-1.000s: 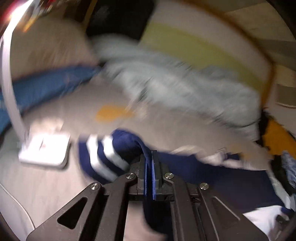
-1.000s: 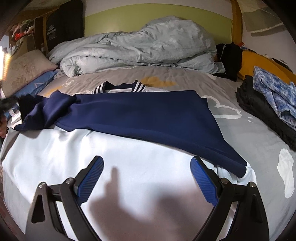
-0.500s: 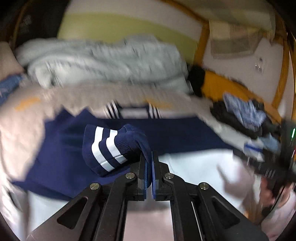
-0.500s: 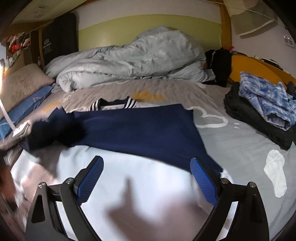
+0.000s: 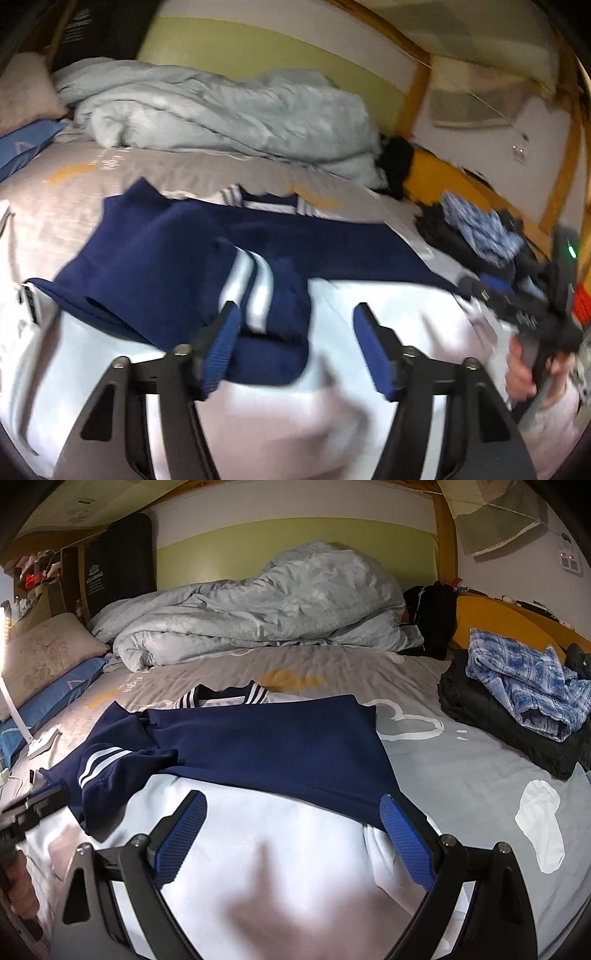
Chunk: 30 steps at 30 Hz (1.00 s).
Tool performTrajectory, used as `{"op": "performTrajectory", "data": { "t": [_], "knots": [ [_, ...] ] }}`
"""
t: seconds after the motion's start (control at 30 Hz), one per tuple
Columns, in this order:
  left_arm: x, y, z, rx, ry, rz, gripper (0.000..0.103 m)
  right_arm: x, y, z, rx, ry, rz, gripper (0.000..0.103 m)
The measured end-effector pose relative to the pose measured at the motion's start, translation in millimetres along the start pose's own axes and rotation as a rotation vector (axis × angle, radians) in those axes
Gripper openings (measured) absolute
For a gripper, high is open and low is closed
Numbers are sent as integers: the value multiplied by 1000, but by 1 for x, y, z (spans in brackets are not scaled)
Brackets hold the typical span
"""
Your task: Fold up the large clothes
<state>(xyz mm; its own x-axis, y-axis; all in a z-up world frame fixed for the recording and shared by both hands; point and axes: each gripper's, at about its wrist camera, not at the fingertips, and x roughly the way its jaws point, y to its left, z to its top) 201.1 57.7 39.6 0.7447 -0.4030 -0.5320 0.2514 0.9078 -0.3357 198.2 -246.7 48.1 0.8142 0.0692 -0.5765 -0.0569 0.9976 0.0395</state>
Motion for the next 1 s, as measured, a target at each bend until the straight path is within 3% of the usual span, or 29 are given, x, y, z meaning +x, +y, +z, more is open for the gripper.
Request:
{"op": "performTrajectory", "data": {
  "t": [0.13,0.27,0.33,0.37,0.43,0.5,0.67,0.73,0.87,1.0],
  "knots": [
    [26,23,11,-92,35,46,65,-2,4,1,-8,-7,6,95],
    [61,33,14,-95,118,97,63,-4,5,2,-16,-13,7,95],
    [62,29,12,-119,112,64,43,-6,3,2,-14,-20,5,95],
    [59,23,13,-95,97,59,40,-7,1,3,-9,-25,5,95],
    [48,1,15,-20,44,50,23,-8,-3,4,8,-27,7,95],
    [37,-21,19,21,-3,5,15,-10,-8,5,26,-27,10,95],
    [24,-74,16,59,18,-191,15,-21,-20,7,42,-56,-13,95],
    [18,-95,5,108,44,-259,20,-28,-24,9,45,-77,-24,95],
    [-2,-113,-15,209,34,-228,27,-33,-31,8,60,-89,-26,95],
    [-14,-92,-13,158,13,-192,33,-25,-24,4,44,-53,23,95]
  ]
}}
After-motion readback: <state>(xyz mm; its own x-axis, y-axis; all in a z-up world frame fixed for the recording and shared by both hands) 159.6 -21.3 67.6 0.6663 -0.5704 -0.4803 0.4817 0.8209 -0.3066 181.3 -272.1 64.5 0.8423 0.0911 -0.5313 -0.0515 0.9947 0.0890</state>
